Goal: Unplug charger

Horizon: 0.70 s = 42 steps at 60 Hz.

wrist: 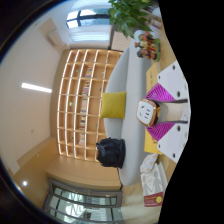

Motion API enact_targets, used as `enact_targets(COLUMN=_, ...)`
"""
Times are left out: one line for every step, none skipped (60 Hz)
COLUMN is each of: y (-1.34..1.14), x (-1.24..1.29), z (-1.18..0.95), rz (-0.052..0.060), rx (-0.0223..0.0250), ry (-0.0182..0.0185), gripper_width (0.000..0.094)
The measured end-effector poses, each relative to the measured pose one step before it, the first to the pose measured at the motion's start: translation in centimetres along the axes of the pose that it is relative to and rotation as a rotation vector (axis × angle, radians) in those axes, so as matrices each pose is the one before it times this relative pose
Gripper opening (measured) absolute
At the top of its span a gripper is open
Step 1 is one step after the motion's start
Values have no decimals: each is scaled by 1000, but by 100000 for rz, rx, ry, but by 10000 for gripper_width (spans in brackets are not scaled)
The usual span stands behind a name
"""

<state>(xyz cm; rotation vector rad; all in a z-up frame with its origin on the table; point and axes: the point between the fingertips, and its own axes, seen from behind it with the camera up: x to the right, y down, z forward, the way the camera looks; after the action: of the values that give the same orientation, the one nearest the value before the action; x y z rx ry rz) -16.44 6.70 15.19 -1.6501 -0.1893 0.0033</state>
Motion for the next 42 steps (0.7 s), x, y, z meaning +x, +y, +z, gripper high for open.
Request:
enact_targets(y=-2130, x=22, z=186, rz=-2401, rx=3793, ry=556, gripper_width=222)
enact_targets(y=-1657, x=171, z=25, rz=-567, rx=1371, ry=-97, gripper_width=222)
enact_targets(y=-1460, x=-25, z=549, rz=728, rx=139, ry=-923, gripper_width=221)
enact_targets(y=-1097, x=-250, z=-423, rz=1995, rx=-290, ry=-1741, gripper_width=221)
enact_targets(y=-1076, x=-319, z=-68, rz=3170, rx=-51, ry=-2293, gripper_width=222)
enact_targets(y=-998, x=-261, z=-69, rz=3107, rx=22, ry=-2107, gripper_width=222)
enact_targets(y=-865, x=-66, z=-113, rz=1974, rx=-15, ry=-1357, gripper_width=223)
enact_targets(y=-866, x=18, z=-63, rz=864, rx=171, ry=-686, gripper_width=222)
enact_targets(y=-797, x=376, z=-263, rz=-547, rx=612, ry=7, gripper_width=223)
enact_targets(y=-568, x=385, z=-280, rz=-1251, rx=769, ry=466, gripper_width=221)
enact_targets(y=-91, x=263, z=386, rz=-785, rx=1070, ry=547, gripper_width=221)
enact_targets(y=-658, x=579, z=-484, rz=-1411, rx=411, ry=1037, gripper_width=222)
enact_targets(y=-139, x=640, z=-262, rz=-984, rx=555, ry=767, gripper_width=221)
enact_targets(y=101, x=556, z=-183, rz=-774, rx=41, ry=630, gripper_width=222)
enact_targets(y=380, x=544, z=-110, rz=-599, rx=-687, ry=537, gripper_width=221)
enact_targets(y=554, x=495, z=-139, rz=-282, rx=-1336, ry=548, gripper_width=221)
enact_targets(y=753, x=559, z=-35, rz=165, rx=-1533, ry=559, gripper_width=221)
enact_targets(y=1349, x=759, z=108, rz=158, rx=-1520, ry=648, gripper_width=221)
enact_targets(y=1456, x=702, z=-514, rz=490, rx=-2184, ry=168, gripper_width=221)
enact_targets(y=764, x=310, z=568, rz=744, rx=-3064, ry=215, gripper_width=221)
enact_targets(y=1178, x=428, z=93, rz=862, rx=-2971, ry=223, gripper_width=221)
enact_targets(y=1280, x=442, z=94, rz=824, rx=-3054, ry=287, gripper_width=222)
enact_targets(y=1369, x=419, z=112, rz=647, rx=-3115, ry=241, gripper_width=222)
enact_targets(y=1640, x=488, z=-104, rz=355, rx=-3248, ry=226, gripper_width=222)
enact_targets(y=1343, x=396, z=107, rz=222, rx=-2877, ry=247, gripper_width=221)
enact_targets(y=1292, x=414, z=120, rz=115, rx=-2573, ry=356, gripper_width=222)
enact_targets(y=1253, x=440, z=131, rz=12, rx=-2377, ry=430, gripper_width=223)
enact_targets(y=1801, x=606, z=682, rz=-198, rx=-1927, ry=462, gripper_width=230)
enact_targets(y=858, x=217, z=-213, rz=-289, rx=-2255, ry=502, gripper_width=236)
enact_targets(y=1071, x=391, z=16, rz=-227, rx=-2000, ry=97, gripper_width=242)
enact_targets(y=1014, x=233, z=123, rz=-201, rx=-1901, ry=123, gripper_width=248)
enact_targets(y=965, x=174, z=139, rz=94, rx=-1876, ry=-90, gripper_width=257)
enact_targets(y=934, x=121, z=115, rz=323, rx=-1848, ry=-250, gripper_width=265)
enact_targets(y=854, x=97, z=136, rz=566, rx=-1766, ry=-381, gripper_width=275)
enact_targets(y=684, x=-29, z=150, rz=576, rx=-1673, ry=-284, gripper_width=285)
enact_targets(y=649, x=109, z=189, rz=794, rx=-1602, ry=-582, gripper_width=295)
enact_targets(y=649, x=21, z=149, rz=1007, rx=-1200, ry=-670, gripper_width=308)
enact_targets(y=683, x=93, z=249, rz=901, rx=-848, ry=-716, gripper_width=316)
enact_targets(y=500, x=39, z=148, rz=831, rx=-1129, ry=-626, gripper_width=324)
enact_targets(y=456, x=39, z=131, rz=758, rx=-1119, ry=-516, gripper_width=332)
enact_targets(y=303, x=-1, z=-15, rz=768, rx=-1396, ry=-255, gripper_width=340)
enact_targets(y=343, x=125, z=86, rz=588, rx=-884, ry=-89, gripper_width=352)
